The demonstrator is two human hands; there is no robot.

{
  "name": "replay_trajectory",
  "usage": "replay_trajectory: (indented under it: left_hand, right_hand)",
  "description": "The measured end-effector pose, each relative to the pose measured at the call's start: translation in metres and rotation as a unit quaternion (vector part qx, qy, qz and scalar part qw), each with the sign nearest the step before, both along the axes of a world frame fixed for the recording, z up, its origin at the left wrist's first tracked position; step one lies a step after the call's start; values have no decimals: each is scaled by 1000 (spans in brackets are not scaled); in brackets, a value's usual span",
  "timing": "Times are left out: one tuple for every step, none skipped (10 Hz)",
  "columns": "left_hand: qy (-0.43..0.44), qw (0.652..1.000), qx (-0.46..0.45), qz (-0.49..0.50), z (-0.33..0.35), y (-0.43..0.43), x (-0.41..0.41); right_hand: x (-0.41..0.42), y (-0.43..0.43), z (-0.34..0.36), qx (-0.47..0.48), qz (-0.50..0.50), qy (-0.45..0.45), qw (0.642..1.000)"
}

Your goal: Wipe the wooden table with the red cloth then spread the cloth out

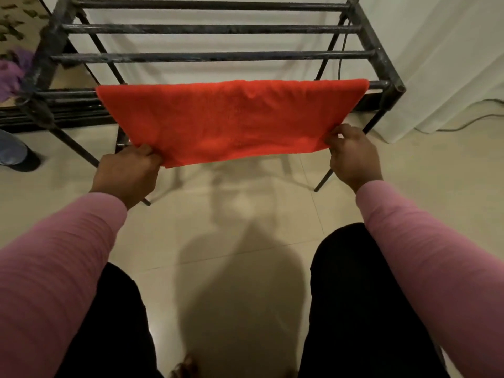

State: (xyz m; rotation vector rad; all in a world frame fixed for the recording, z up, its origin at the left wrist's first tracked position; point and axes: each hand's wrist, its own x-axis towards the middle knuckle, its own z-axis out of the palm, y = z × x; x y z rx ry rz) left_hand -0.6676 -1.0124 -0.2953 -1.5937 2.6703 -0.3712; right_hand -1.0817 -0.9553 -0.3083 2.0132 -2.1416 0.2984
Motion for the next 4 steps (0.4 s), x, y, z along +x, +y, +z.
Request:
replay_trajectory:
  left_hand:
    - [-3,1000,4,30,0,-2,-6]
    - [2,998,17,56,-6,-5,-13]
    - [12,997,3,75,-6,-4,-23]
    - [63,997,-14,50,-14,4,-40]
  right_hand:
    - [0,1,0,14,-13,24,1000]
    - [1,2,-1,25,-27,25,999]
    - [10,4,-2,25,-37,24,999]
    - [25,6,-3,-7,-74,26,997]
